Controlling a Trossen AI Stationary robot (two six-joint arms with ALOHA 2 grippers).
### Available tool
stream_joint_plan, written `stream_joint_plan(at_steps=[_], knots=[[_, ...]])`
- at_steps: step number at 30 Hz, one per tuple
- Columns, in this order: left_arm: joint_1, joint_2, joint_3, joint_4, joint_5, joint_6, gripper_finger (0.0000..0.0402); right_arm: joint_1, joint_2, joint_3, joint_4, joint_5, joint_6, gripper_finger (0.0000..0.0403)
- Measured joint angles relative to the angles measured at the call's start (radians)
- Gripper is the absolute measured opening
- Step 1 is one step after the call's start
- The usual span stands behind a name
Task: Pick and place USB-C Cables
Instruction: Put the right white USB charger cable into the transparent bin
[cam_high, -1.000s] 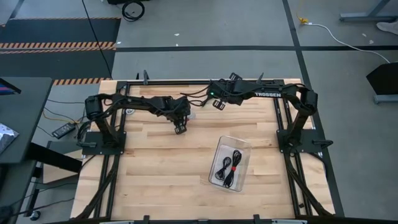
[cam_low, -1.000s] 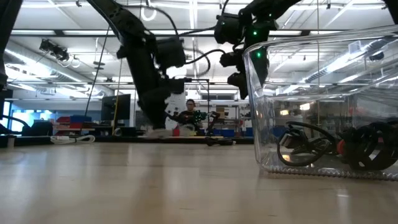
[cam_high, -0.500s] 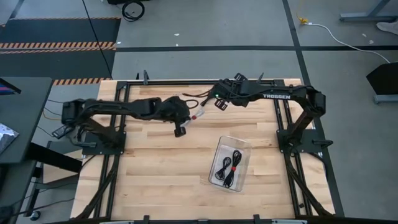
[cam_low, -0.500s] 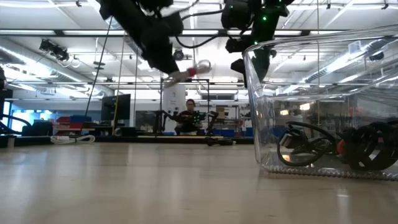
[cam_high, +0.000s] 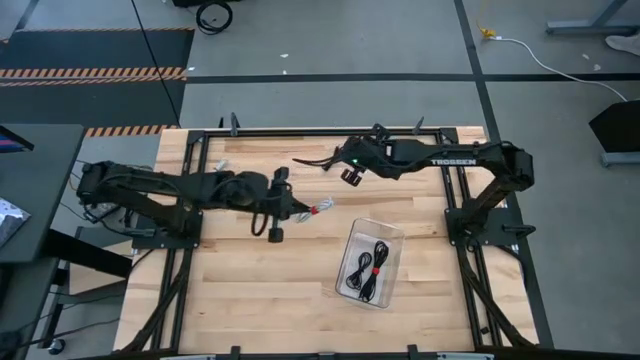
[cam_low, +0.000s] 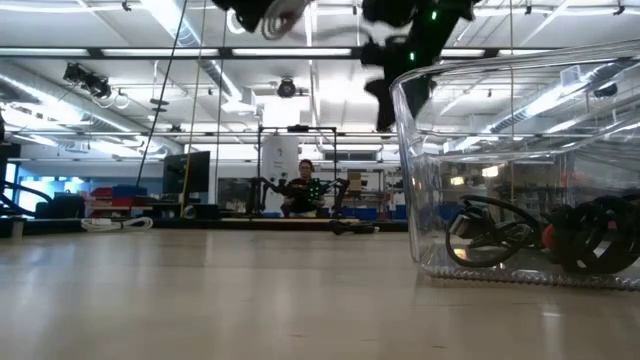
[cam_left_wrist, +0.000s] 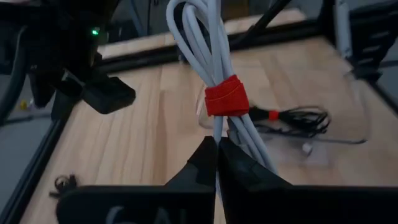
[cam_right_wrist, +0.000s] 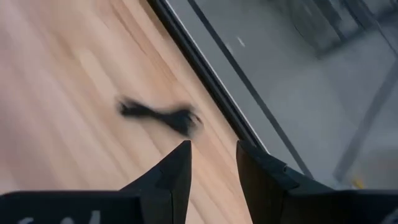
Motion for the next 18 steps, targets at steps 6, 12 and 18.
stream_joint_plan(at_steps=[6,12,18], knots=[[-0.060,-0.065,-0.001,-0.019,-0.012,-0.002,0.0004,0.088,-0.102,0.000,0.154,-0.126,-0.050,0.0133],[-0.131,-0.089,-0.001,0.004,-0.141,-0.001,0.0005,0.188,-0.205,0.000,0.208,-0.311,-0.100,0.0133],[-0.150,-0.087,-0.001,0.036,-0.174,0.000,0.0007,0.346,-0.283,0.001,0.316,-0.389,-0.152,0.0133]])
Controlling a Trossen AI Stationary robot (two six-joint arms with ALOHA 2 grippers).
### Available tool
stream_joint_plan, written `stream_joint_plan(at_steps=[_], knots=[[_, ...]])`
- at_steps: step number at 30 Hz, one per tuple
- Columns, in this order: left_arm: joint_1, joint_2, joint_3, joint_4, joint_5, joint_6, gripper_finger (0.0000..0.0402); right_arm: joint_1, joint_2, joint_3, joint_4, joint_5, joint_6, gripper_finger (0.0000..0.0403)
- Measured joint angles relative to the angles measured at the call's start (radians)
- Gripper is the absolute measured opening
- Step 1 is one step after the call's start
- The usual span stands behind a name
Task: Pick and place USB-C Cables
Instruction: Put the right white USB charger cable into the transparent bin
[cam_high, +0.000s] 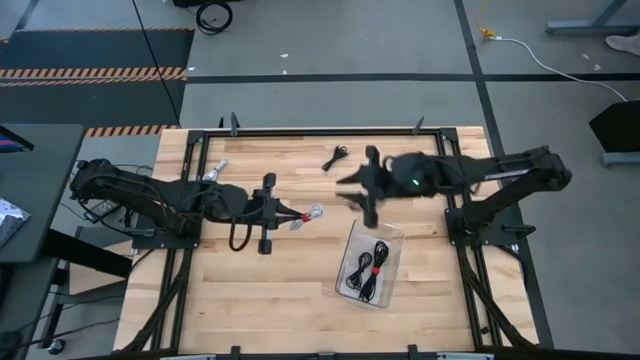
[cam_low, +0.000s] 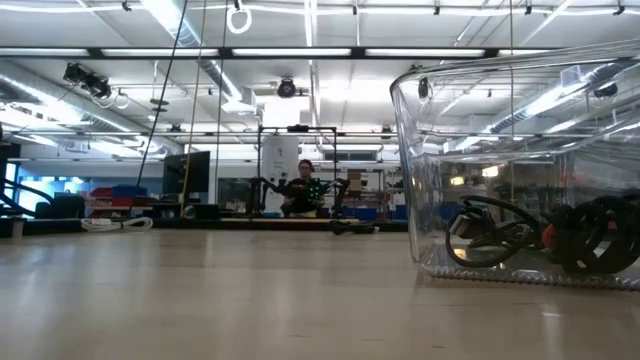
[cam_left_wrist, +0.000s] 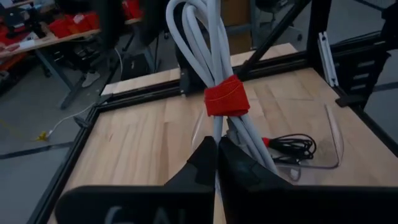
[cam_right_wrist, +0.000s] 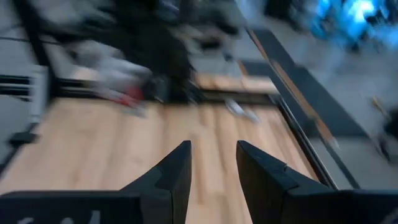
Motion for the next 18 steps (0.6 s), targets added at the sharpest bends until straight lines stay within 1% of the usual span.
stream_joint_plan(at_steps=[3,5,8,13,18], knots=[[-0.002,0.001,0.000,0.009,-0.007,0.000,0.0007,0.083,-0.007,0.000,0.038,-0.007,-0.063,0.0133],[-0.012,0.001,0.000,0.011,-0.019,0.001,0.0007,0.135,-0.007,0.000,0.040,-0.041,-0.100,0.0133],[-0.030,0.001,0.000,0.004,-0.051,0.024,0.0007,0.204,-0.001,0.000,0.036,-0.045,-0.108,0.0133],[-0.041,0.002,0.000,0.013,-0.061,0.037,0.0008,0.258,0.005,0.000,0.041,0.024,-0.105,0.0133],[-0.040,0.002,0.000,0.086,-0.053,0.037,0.0008,0.254,0.013,0.000,0.075,0.180,-0.105,0.0133]])
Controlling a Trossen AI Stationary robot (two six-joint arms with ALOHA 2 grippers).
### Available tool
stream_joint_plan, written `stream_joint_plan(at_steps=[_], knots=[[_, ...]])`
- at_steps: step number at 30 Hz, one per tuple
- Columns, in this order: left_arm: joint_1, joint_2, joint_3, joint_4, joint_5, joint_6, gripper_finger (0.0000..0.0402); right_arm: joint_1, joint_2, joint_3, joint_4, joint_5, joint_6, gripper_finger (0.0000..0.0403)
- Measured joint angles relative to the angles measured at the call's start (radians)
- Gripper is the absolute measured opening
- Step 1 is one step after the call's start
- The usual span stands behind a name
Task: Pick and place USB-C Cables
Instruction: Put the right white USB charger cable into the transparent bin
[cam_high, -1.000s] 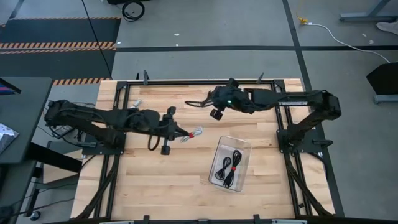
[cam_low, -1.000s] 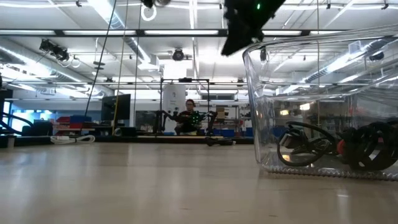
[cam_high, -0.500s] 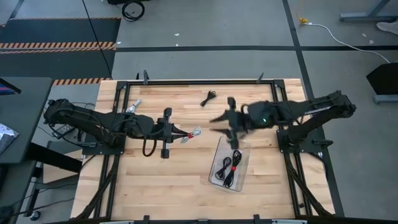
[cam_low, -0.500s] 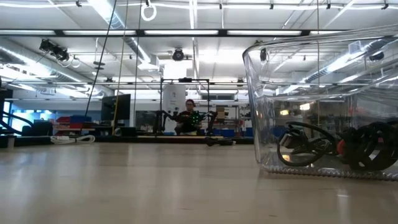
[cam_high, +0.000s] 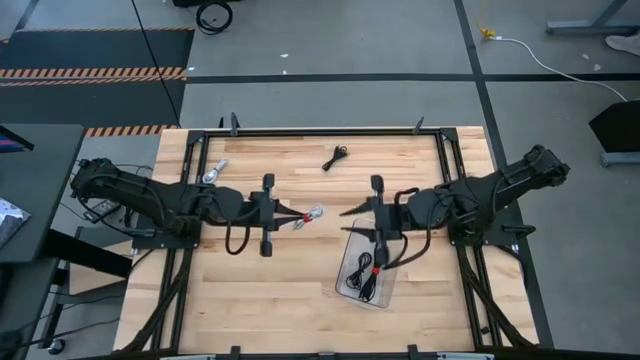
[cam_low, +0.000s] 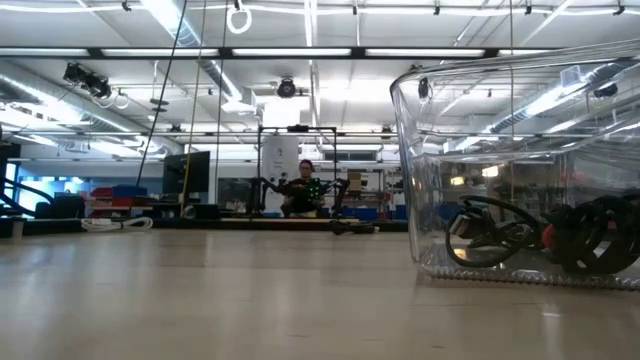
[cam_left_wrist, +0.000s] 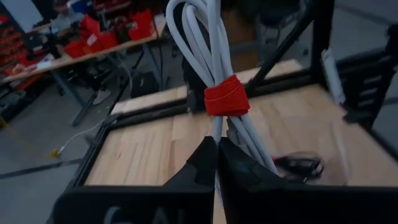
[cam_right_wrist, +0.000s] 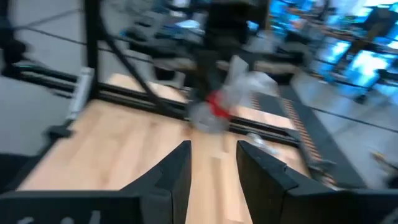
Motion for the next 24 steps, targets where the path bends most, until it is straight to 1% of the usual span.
stream_joint_plan(at_steps=[2,6,12,19,24], knots=[[-0.001,0.001,0.000,0.025,0.002,-0.001,0.0008,-0.015,0.000,0.000,0.011,0.033,0.000,0.0135],[0.000,0.016,-0.001,0.024,0.002,-0.002,0.0008,-0.042,0.001,0.000,0.034,0.035,0.000,0.0151],[0.007,0.031,-0.001,0.061,0.002,-0.002,0.0009,-0.080,0.014,0.000,0.079,-0.080,0.047,0.0197],[0.008,0.061,0.002,0.113,0.002,0.000,0.0009,-0.098,0.062,0.000,0.116,-0.088,0.056,0.0255],[0.008,0.063,0.000,0.106,0.002,0.014,0.0009,-0.104,0.093,0.000,0.177,-0.096,0.048,0.0283]])
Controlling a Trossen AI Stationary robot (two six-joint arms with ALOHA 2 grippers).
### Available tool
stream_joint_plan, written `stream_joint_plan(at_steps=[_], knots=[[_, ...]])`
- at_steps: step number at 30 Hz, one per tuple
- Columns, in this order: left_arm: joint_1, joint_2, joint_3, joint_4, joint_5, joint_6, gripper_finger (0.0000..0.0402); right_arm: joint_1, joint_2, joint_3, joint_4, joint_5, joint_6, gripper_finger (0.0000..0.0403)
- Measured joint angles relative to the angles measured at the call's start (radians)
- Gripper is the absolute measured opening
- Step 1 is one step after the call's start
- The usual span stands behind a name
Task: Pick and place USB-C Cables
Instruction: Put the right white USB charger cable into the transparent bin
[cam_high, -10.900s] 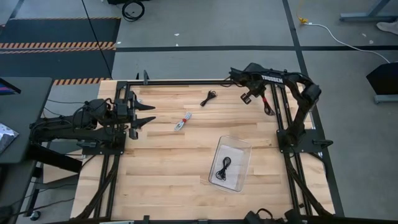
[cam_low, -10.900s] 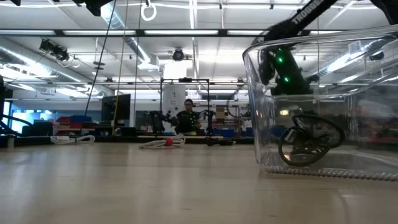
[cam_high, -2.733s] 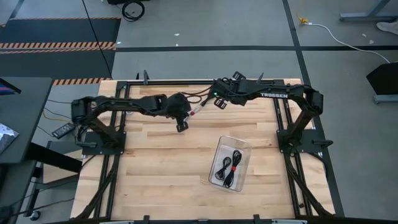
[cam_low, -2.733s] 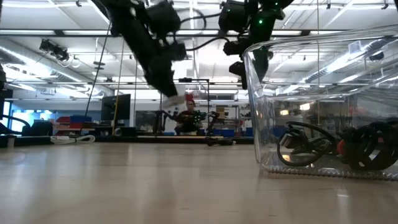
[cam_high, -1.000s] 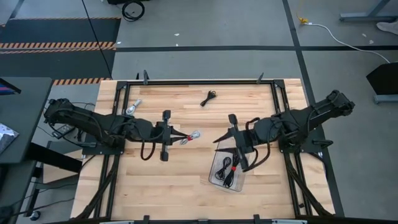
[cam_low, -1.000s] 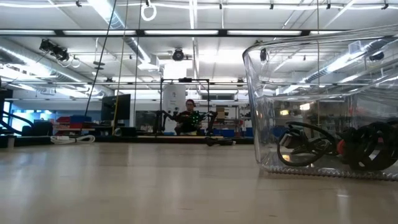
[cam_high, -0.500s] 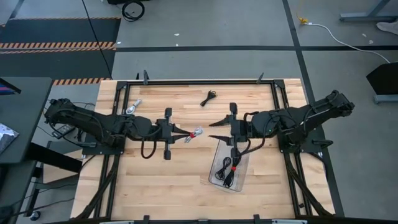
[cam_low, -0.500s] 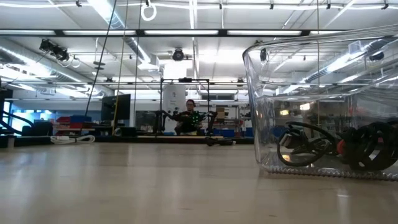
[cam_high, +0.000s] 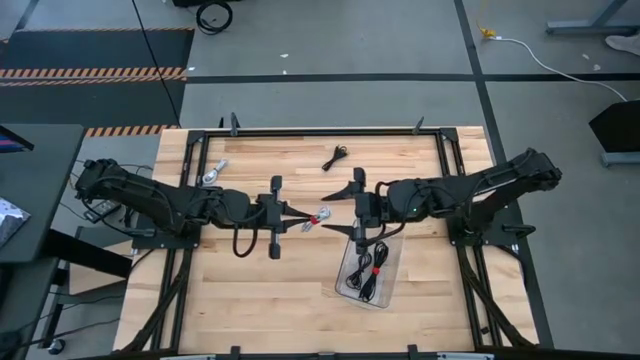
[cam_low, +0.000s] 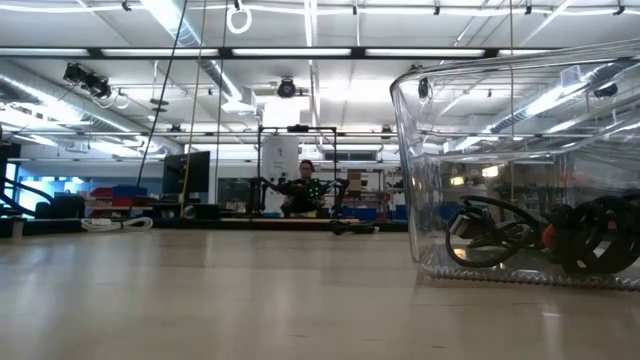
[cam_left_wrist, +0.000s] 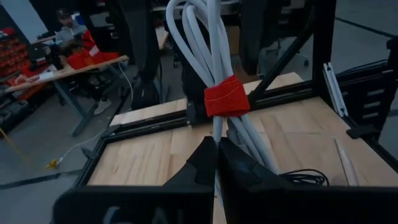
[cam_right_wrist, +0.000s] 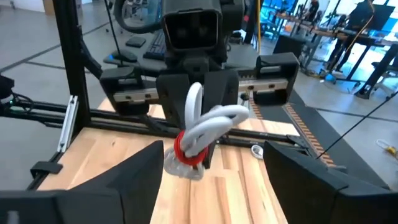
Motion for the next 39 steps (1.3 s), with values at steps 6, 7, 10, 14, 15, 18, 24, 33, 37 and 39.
stream_joint_plan(at_steps=[6,7,10,14,15,18,24,33,37,39], knots=[[-0.001,0.000,0.000,-0.008,0.000,0.000,0.0009,-0.002,0.006,0.000,0.049,0.001,-0.028,0.0291],[-0.001,0.000,0.000,-0.011,0.000,0.000,0.0009,-0.002,0.006,0.000,0.054,0.001,-0.028,0.0288],[-0.001,0.000,0.000,-0.012,0.000,0.000,0.0009,-0.002,0.006,0.000,0.064,0.001,-0.028,0.0270],[-0.001,0.000,0.000,-0.013,0.000,0.000,0.0009,-0.002,0.005,0.000,0.055,0.009,-0.030,0.0221],[-0.001,0.000,0.000,-0.013,-0.001,0.000,0.0009,-0.002,0.005,0.000,0.055,0.017,-0.030,0.0203],[-0.001,0.000,0.000,-0.016,-0.001,0.000,0.0009,-0.002,0.005,0.000,0.047,0.027,-0.030,0.0146],[0.000,0.000,0.000,-0.020,-0.004,0.000,0.0009,-0.002,0.005,0.000,0.020,0.026,-0.038,0.0022],[-0.001,-0.003,0.000,-0.099,-0.051,-0.006,0.0051,0.000,0.004,0.000,-0.026,0.099,-0.065,0.0015],[-0.002,-0.003,0.000,-0.175,-0.204,-0.006,0.0088,0.008,-0.006,0.000,-0.128,0.207,-0.074,0.0015],[-0.002,-0.003,0.000,-0.215,-0.268,-0.007,0.0106,0.011,-0.006,0.000,-0.185,0.233,-0.042,0.0019]])
